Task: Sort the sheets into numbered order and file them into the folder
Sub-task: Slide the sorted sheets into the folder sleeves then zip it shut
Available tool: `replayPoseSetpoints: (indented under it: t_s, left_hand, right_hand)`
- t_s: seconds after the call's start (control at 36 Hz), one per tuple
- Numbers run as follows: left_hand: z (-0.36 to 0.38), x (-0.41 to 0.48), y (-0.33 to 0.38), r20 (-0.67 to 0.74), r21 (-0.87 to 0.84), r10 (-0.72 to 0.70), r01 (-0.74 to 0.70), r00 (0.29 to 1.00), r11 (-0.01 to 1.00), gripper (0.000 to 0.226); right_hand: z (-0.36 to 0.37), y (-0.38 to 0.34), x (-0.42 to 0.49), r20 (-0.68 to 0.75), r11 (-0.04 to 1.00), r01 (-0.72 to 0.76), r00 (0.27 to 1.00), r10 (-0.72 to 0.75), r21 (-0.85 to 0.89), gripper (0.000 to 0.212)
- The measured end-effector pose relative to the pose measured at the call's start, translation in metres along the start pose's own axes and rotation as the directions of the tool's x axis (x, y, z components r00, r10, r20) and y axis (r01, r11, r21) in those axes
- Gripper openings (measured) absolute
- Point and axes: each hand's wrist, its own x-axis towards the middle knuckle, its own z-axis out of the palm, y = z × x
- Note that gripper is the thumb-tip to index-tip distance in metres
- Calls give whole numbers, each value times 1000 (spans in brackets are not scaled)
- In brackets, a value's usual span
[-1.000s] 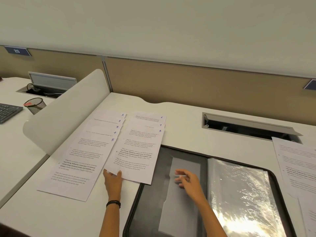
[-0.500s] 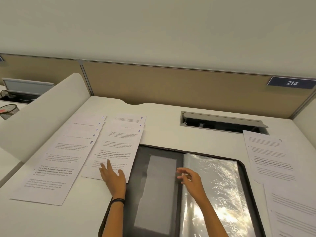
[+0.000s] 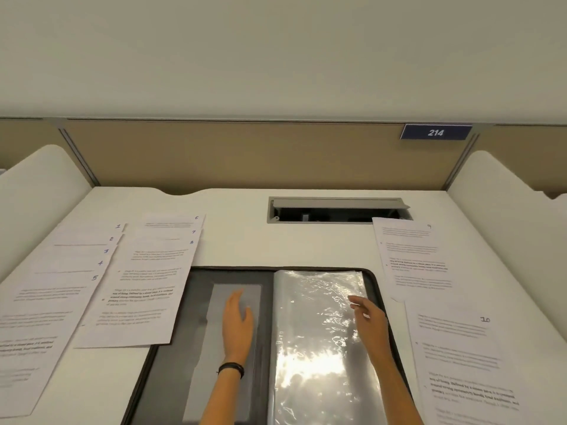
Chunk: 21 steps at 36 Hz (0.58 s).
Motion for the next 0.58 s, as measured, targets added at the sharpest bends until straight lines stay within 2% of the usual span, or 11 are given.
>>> replayPoseSetpoints:
  t_s: [0.14, 0.25, 0.33, 0.58]
  left_hand:
    - [45, -12, 8, 167, 52, 99, -109, 981, 993, 41]
    - [78, -23, 10, 306, 48, 225, -251, 925, 967, 37]
    - [101, -21, 10, 333, 99, 274, -322, 902, 941, 35]
    - [137, -21, 19, 333, 380, 243, -365, 911, 850, 41]
  right_hand:
    - [-34, 16, 6, -135, 998, -6, 991, -2, -57, 28]
    - [-54, 32, 9, -189, 991, -44, 982, 19, -128, 26]
    - [-67, 36, 8, -194, 986, -28, 981, -5, -164, 27]
    - [-93, 55, 23, -123, 952, 35, 989, -76, -304, 31]
